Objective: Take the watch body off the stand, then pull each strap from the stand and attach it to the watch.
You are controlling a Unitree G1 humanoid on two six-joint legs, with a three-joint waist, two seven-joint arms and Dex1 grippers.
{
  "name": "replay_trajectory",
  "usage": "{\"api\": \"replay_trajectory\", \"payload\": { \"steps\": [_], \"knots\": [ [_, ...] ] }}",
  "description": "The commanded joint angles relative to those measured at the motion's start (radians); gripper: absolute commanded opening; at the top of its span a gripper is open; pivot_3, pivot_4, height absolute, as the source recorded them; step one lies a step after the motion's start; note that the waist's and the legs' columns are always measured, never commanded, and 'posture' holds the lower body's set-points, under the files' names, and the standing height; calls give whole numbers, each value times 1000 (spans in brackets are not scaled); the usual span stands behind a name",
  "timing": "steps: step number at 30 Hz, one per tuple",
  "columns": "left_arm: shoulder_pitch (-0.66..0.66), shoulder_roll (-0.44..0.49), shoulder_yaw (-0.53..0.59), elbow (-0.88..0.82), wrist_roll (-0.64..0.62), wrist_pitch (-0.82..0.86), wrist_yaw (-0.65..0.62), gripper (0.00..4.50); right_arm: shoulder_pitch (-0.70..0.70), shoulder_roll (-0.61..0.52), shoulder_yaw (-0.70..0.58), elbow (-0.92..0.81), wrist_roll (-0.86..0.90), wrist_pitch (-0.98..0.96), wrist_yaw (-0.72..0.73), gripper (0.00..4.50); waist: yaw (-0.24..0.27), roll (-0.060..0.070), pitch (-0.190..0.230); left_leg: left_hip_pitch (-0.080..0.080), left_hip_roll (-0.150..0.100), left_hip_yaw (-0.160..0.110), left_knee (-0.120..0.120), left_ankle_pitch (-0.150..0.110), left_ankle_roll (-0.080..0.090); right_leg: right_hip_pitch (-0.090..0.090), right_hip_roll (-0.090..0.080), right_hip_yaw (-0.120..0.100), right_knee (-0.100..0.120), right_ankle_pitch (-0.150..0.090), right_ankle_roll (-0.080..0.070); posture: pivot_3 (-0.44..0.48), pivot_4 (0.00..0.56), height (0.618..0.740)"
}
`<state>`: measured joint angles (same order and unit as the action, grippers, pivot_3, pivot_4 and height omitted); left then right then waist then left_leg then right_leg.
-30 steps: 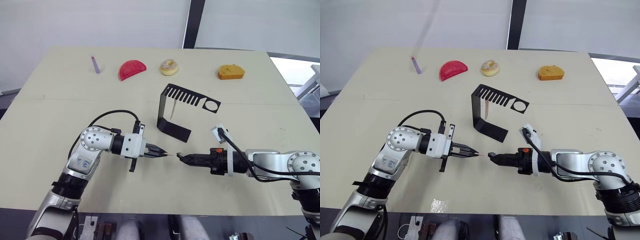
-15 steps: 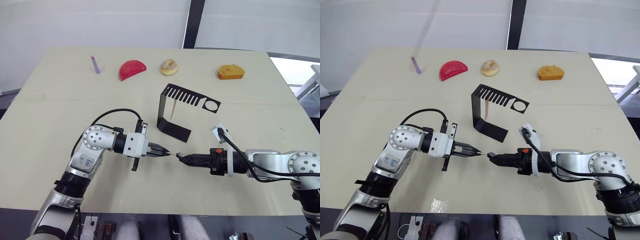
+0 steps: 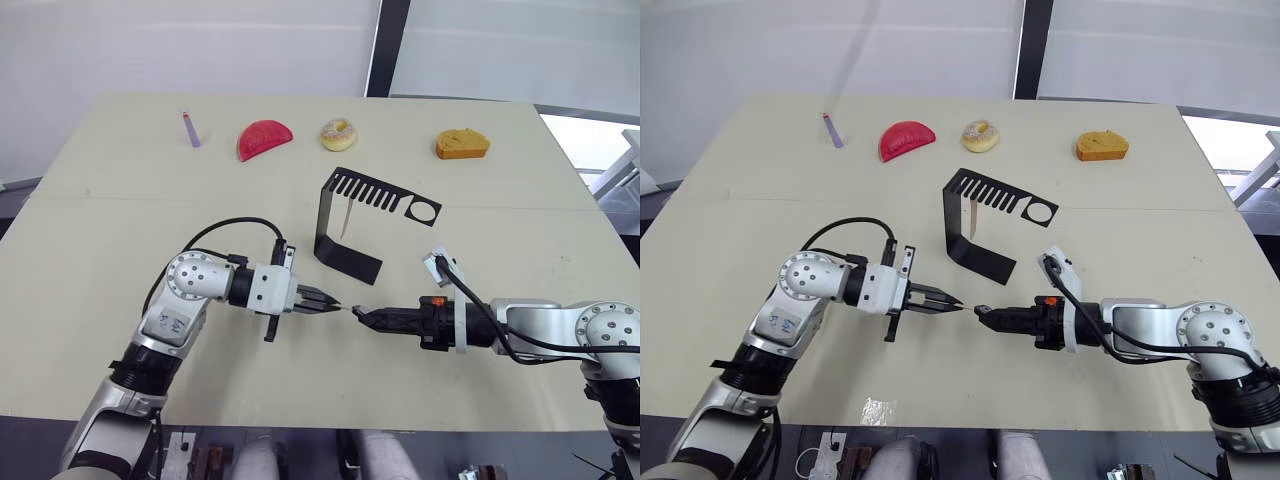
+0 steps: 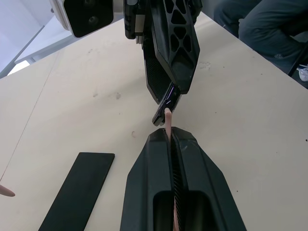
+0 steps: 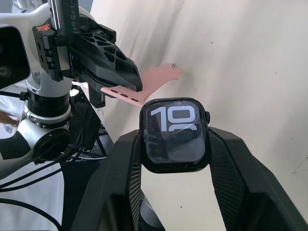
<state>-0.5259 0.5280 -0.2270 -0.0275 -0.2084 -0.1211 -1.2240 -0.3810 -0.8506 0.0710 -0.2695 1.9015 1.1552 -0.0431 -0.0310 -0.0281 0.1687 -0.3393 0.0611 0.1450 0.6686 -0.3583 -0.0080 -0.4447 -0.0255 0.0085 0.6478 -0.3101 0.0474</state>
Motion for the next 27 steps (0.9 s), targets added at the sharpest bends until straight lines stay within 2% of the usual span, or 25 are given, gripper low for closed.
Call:
{"api": "replay_trajectory", "payload": {
  "steps": [1,27],
  "knots": [
    [-10,-3,-7,-18,3,-6,9,0,-10,-14,-3,-38,42,-18,-4,1493,0,0,0,0,0,0,0,0,0,0,0,0,0,0,0,0,150,737],
    [-22,-49,-35,-29,25,3,29,0,-39,-6,26,-43,45,-21,-48,1493,0,0,0,0,0,0,0,0,0,0,0,0,0,0,0,0,150,737]
  ]
}}
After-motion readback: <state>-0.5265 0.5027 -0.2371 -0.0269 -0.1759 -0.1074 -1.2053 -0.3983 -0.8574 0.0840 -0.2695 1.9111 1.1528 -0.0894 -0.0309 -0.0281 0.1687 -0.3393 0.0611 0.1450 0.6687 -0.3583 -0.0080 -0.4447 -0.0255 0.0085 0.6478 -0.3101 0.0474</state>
